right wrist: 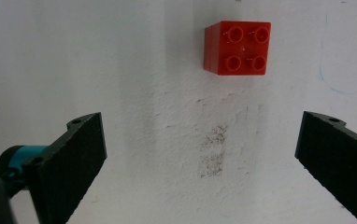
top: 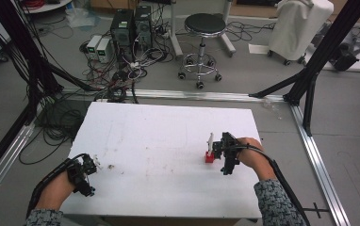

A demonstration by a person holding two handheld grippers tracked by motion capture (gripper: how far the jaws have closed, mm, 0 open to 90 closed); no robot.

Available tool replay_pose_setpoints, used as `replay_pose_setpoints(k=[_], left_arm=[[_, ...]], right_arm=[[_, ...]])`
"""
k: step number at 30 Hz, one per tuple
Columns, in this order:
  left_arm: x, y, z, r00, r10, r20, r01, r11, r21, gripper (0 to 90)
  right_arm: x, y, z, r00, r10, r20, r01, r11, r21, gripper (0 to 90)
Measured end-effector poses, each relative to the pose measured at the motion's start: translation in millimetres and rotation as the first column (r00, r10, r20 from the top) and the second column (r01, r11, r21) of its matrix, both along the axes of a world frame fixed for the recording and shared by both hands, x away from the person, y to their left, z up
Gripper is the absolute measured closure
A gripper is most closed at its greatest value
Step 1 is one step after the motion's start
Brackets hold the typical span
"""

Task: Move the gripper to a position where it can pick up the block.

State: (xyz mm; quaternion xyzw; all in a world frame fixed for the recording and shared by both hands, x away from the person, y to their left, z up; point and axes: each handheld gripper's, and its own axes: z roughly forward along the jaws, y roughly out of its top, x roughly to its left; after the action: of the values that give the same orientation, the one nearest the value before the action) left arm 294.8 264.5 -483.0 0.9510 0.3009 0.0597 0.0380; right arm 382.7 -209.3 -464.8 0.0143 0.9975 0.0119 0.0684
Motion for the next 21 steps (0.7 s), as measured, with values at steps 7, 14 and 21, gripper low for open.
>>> replay_pose_setpoints(k=[7, 14, 21], left_arm=[[-0.8, 0.3, -0.3, 1.0000, 0.002, 0.003, -0.002, 1.0000, -0.001, 21.0], [-1.3, 1.2, -0.5, 1.0000, 0.006, 0.004, -0.006, 1.0000, -0.004, 21.0], [-1.5, 2.3, -1.3, 1.0000, 0.006, -0.003, -0.006, 1.0000, -0.004, 21.0]], right_arm=[[10.0, 4.7, -3.2, 0.9998, 0.013, -0.017, -0.013, 0.999, 0.029, 1.2], [19.4, 13.3, -9.3, 0.9993, 0.027, -0.026, -0.026, 0.999, 0.037, 1.2], [25.4, 22.2, -13.8, 0.9983, 0.040, -0.042, -0.038, 0.998, 0.049, 1.2]])
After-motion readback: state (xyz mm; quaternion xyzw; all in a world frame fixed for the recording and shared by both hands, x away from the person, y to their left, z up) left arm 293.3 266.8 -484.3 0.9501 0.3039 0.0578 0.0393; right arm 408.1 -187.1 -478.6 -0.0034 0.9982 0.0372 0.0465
